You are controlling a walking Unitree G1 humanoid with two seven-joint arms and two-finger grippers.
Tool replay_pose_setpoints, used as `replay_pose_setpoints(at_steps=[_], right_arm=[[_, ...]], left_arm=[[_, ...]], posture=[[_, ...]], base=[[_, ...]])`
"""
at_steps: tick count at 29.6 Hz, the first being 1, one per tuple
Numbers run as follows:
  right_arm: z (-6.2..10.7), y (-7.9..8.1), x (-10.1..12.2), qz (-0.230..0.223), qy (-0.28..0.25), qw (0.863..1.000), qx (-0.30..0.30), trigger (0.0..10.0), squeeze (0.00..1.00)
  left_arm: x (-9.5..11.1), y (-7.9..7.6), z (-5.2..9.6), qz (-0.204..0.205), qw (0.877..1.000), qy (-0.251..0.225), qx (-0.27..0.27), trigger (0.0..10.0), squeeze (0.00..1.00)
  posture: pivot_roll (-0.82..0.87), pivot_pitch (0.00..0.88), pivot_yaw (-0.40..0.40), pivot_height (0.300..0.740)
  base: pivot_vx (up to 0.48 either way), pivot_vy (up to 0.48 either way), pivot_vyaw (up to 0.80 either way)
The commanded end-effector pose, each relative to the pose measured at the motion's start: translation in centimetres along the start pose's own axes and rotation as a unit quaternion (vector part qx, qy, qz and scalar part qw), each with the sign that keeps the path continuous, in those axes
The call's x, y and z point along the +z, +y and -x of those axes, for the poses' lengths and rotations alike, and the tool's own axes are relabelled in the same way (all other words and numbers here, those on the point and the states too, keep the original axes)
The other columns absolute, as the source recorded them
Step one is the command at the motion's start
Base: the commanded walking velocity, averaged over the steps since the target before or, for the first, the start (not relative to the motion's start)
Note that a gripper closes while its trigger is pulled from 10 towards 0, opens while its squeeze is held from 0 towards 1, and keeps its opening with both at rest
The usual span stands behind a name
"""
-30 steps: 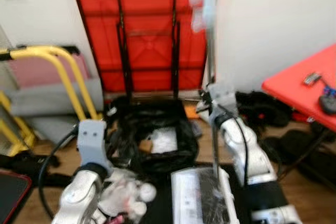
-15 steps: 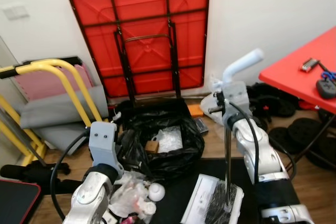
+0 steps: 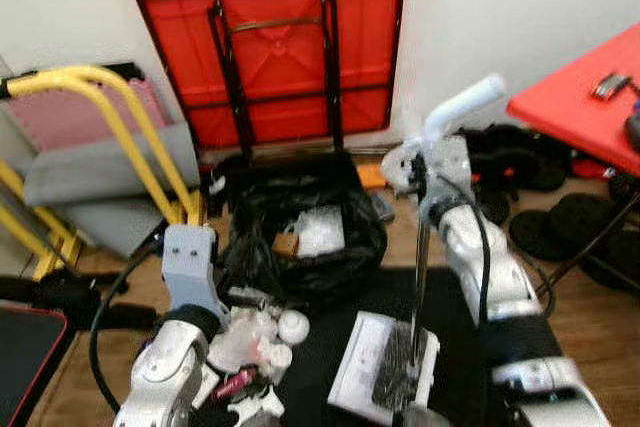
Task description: Sweep floor
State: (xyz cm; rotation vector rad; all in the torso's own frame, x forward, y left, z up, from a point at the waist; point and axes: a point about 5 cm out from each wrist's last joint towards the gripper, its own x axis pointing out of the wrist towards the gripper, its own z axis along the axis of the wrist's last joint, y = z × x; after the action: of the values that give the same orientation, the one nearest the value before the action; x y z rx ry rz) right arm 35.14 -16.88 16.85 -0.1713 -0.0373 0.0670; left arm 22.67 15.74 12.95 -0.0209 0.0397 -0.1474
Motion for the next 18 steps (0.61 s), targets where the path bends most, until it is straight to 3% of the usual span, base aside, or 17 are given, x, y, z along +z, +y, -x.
replay_pose_setpoints(at_steps=[1,4,11,18], right_arm=[[-0.9,-0.3,2.9,-0.004,-0.072,0.997,0.007,10.0,0.00],[-1.9,0.0,4.5,-0.045,-0.100,0.993,0.043,10.0,0.00],[-2.5,1.0,4.7,-0.079,-0.099,0.988,0.083,10.0,0.00],[-3.2,1.4,3.9,-0.054,-0.098,0.988,0.107,10.0,0.00]], left_arm=[[0.0,0.1,0.3,-0.002,1.000,0.006,0.000,10.0,0.00],[0.0,0.1,0.5,-0.001,1.000,0.009,-0.001,10.0,0.00],[0.0,0.1,0.9,-0.001,1.000,0.012,-0.002,10.0,0.00],[0.2,0.0,1.5,-0.002,1.000,0.018,-0.009,10.0,0.00]], posture=[[-0.04,0.030,0.032,0.655],[-0.03,0.041,0.035,0.655],[-0.02,0.056,0.037,0.655],[0.00,0.078,0.049,0.655]], base=[[0.000,0.000,0.00],[0.000,0.000,0.00],[0.000,0.000,0.00],[0.000,0.000,0.00]])
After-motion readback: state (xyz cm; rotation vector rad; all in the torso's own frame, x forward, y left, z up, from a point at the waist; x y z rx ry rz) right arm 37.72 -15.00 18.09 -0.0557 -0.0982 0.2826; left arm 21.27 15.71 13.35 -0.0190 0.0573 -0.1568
